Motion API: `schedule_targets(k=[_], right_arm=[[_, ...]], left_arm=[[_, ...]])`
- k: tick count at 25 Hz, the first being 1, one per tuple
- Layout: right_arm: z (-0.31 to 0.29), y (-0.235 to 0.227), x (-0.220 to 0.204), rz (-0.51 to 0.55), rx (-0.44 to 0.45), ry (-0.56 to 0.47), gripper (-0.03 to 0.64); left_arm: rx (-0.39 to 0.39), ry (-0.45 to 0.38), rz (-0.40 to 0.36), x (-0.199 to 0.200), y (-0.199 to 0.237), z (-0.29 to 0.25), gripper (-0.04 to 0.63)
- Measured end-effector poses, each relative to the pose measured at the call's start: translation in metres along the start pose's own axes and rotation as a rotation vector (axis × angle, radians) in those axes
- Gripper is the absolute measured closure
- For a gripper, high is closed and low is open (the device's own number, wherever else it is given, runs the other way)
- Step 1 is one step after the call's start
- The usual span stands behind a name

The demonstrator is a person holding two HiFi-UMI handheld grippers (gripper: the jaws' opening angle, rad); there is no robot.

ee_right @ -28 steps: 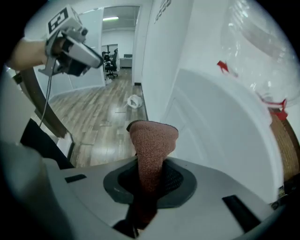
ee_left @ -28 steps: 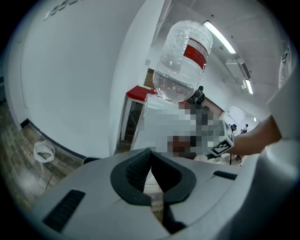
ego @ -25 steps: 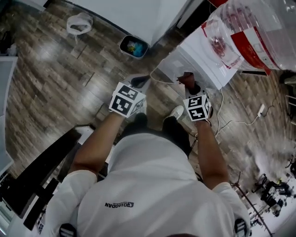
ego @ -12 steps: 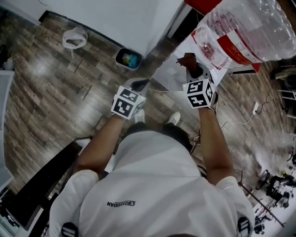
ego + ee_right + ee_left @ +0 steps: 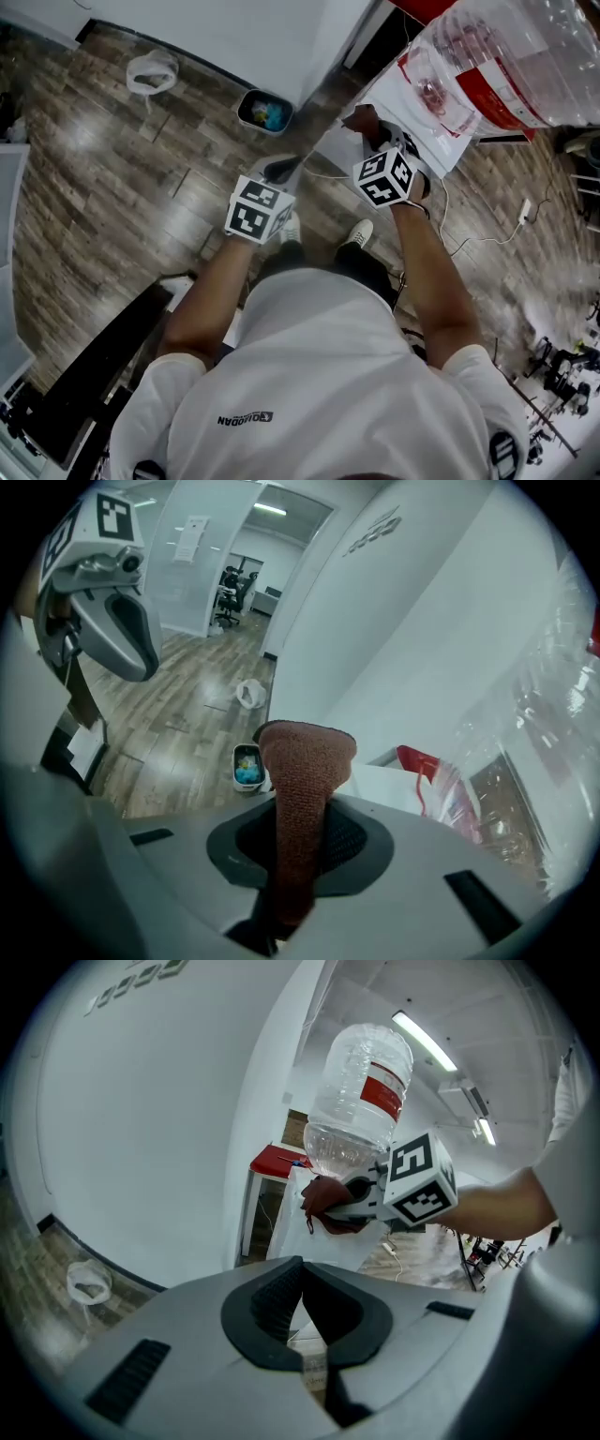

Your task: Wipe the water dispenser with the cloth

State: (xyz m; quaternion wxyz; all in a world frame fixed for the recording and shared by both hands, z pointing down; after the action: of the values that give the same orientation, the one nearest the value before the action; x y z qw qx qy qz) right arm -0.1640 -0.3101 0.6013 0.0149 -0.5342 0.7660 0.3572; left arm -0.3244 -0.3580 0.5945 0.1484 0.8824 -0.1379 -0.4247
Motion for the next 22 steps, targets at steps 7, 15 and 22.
schedule_targets(k=[7,15,22], right_arm=[[-0.038,0.032,-0.01,0.021,0.052,0.031,0.56],[-0.102,0.082,-0.035,0.021,0.101,0.068,0.561],[-0.166,0.127,-0.077,0.036,0.147,0.157,0.561]], left_arm=[[0.01,0.009,0.012,-0.006,0.005,-0.003,0.606],[0.009,0.045,0.05,-0.026,0.012,-0.014,0.606],[0.024,0.095,0.091,-0.058,0.025,-0.021,0.606]])
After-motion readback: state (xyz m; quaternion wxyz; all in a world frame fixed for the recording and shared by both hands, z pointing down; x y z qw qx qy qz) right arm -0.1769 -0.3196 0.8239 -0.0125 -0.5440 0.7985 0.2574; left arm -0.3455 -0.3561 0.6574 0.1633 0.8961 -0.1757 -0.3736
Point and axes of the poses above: the fingertips, and each gripper's own axes: z backward along the fingers, y to its left, x out of its top, the point moved 2 cm from there along z, backward along the fingers, and after that the axes turned 7 degrees about z, right-handed, at the moved point
